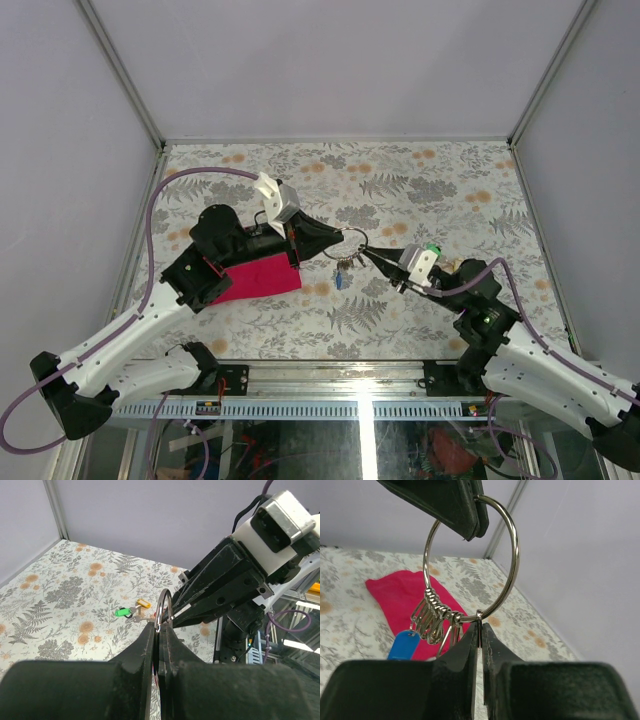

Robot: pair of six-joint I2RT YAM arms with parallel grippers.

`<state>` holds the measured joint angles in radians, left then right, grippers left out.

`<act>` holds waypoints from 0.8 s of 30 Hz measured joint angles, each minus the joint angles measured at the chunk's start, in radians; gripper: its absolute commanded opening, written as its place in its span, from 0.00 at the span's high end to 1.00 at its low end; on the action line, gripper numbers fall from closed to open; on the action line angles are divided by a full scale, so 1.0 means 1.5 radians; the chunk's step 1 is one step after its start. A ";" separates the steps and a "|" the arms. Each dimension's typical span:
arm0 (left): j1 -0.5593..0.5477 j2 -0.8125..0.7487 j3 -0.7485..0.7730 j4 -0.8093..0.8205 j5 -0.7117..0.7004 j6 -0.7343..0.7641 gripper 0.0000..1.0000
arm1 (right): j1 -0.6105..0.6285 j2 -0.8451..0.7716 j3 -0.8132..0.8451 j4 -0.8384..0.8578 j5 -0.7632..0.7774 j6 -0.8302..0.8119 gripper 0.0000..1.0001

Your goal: Put the keys on the keyring

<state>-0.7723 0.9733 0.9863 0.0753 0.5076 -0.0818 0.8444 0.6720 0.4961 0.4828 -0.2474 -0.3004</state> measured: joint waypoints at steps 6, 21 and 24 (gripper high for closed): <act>0.000 0.002 0.000 -0.011 0.000 0.014 1.00 | 0.000 -0.004 0.062 -0.124 0.013 -0.109 1.00; 0.000 0.021 0.033 -0.080 0.031 0.061 0.51 | -0.001 0.008 0.207 -0.443 0.053 -0.422 1.00; 0.000 0.030 0.033 -0.076 0.043 0.056 0.47 | -0.001 0.016 0.218 -0.481 0.055 -0.465 1.00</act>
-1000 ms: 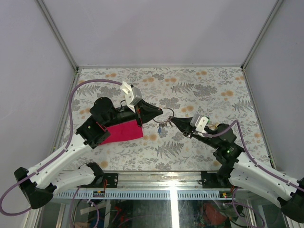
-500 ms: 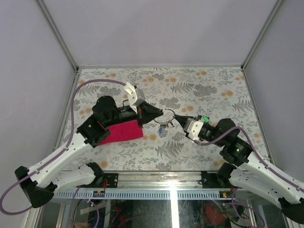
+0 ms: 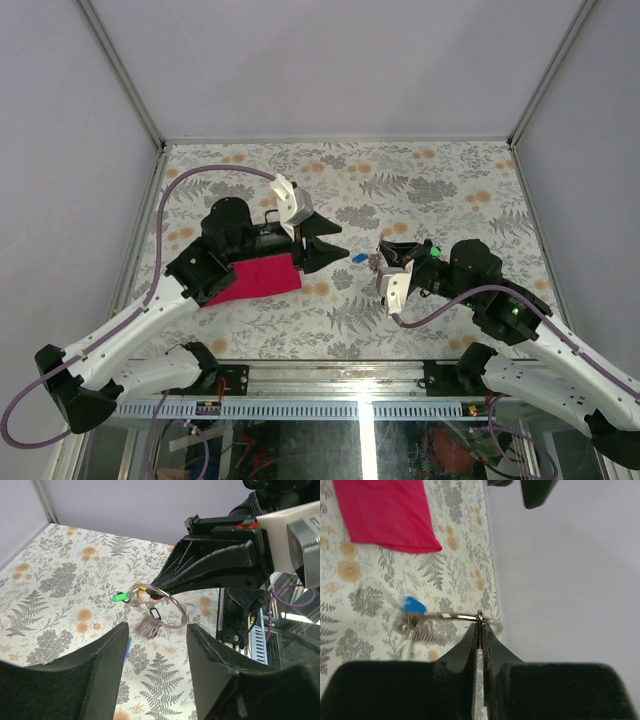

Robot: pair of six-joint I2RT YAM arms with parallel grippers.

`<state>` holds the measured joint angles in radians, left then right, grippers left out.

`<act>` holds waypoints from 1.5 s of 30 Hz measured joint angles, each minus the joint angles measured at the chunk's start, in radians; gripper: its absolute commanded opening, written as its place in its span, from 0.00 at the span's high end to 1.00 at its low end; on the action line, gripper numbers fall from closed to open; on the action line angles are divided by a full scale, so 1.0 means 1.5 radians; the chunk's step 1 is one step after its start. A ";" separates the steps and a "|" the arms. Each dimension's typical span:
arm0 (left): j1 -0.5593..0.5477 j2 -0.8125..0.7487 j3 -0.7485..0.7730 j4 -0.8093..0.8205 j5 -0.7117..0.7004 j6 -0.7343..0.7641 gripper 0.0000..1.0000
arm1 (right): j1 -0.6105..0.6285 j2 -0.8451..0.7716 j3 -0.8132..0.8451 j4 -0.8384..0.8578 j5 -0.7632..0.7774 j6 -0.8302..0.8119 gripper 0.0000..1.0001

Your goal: Put the keys on the keyring

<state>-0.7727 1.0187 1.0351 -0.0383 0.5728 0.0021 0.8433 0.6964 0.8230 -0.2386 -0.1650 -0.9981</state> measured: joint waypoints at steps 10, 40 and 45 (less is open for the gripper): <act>0.000 0.021 -0.036 0.061 0.015 -0.005 0.45 | 0.000 0.008 0.021 -0.089 0.000 -0.036 1.00; -0.201 -0.038 -0.332 0.385 -0.330 0.074 0.24 | 0.000 0.396 0.414 -0.572 0.006 0.709 1.00; -0.247 0.018 -0.332 0.407 -0.383 0.153 0.27 | 0.000 0.398 0.425 -0.586 -0.009 0.727 1.00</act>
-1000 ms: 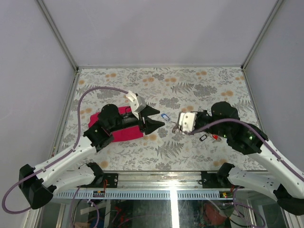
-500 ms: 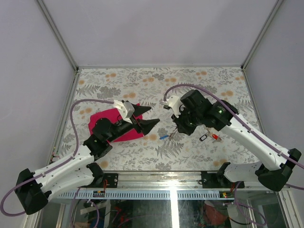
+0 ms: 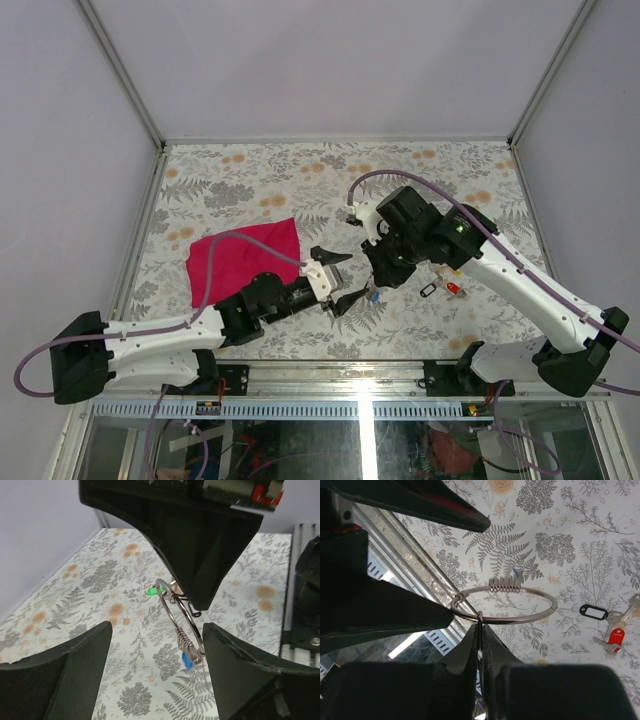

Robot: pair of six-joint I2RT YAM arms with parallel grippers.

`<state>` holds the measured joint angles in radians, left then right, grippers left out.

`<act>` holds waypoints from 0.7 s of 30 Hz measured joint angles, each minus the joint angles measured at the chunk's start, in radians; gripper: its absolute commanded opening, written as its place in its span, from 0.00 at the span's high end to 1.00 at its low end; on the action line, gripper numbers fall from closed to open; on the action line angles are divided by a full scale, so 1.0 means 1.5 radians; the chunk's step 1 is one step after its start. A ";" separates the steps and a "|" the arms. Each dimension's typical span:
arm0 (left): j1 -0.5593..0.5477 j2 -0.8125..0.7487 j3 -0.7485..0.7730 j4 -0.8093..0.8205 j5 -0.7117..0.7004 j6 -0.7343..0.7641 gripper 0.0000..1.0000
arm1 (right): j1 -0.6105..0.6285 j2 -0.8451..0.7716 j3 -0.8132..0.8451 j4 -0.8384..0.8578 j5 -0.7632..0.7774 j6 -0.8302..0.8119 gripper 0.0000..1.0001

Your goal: Put the keys on the keyring

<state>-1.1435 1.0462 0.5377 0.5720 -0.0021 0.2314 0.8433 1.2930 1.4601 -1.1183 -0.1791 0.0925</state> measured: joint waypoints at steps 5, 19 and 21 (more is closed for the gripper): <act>-0.019 0.033 0.000 0.022 -0.040 0.047 0.29 | 0.000 0.000 0.000 -0.003 -0.015 0.009 1.00; -0.044 0.076 0.002 0.049 -0.062 0.161 0.41 | 0.000 0.000 0.001 -0.016 -0.050 0.013 1.00; -0.046 0.083 0.002 0.048 -0.064 0.187 0.42 | 0.000 0.000 0.001 -0.017 -0.053 0.013 1.00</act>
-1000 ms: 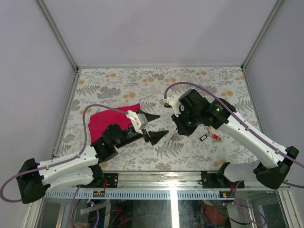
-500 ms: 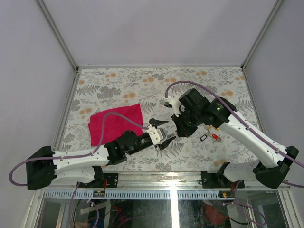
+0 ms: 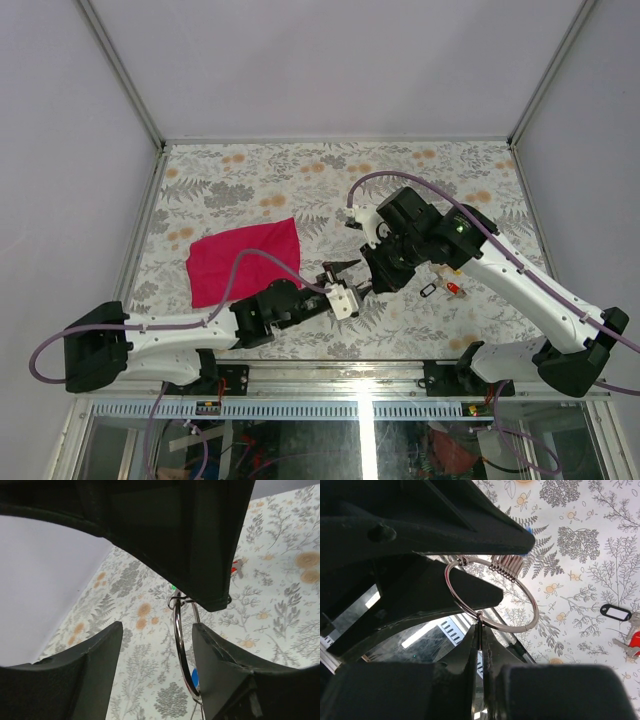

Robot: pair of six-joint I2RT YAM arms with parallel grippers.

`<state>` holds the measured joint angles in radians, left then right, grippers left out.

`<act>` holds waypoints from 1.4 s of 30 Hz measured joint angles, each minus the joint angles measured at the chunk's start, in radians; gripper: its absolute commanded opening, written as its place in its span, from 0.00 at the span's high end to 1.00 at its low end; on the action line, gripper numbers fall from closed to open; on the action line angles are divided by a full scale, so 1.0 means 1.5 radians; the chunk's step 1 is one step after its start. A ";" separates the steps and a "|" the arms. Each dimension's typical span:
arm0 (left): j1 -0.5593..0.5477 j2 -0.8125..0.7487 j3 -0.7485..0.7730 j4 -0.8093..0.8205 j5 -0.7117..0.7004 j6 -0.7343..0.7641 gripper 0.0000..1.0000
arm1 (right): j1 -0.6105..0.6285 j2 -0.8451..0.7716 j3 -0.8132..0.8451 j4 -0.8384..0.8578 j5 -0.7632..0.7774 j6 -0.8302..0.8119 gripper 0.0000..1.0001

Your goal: Put the keys on the keyring

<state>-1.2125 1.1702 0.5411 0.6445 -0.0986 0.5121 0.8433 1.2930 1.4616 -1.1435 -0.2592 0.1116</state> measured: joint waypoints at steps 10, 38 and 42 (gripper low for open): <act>-0.012 0.014 0.016 0.010 -0.004 0.096 0.47 | 0.000 0.003 0.000 -0.001 -0.026 -0.001 1.00; -0.055 0.012 0.025 -0.037 0.021 0.197 1.00 | 0.000 0.006 -0.012 -0.020 -0.029 -0.002 0.90; -0.055 0.008 0.025 -0.042 0.013 0.190 1.00 | 0.000 0.004 -0.013 -0.016 -0.021 -0.003 0.70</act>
<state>-1.2953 1.1820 0.5781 0.5808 -0.0795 0.7975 0.8433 1.2991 1.4425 -1.1675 -0.2913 0.1066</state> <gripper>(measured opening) 0.040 0.182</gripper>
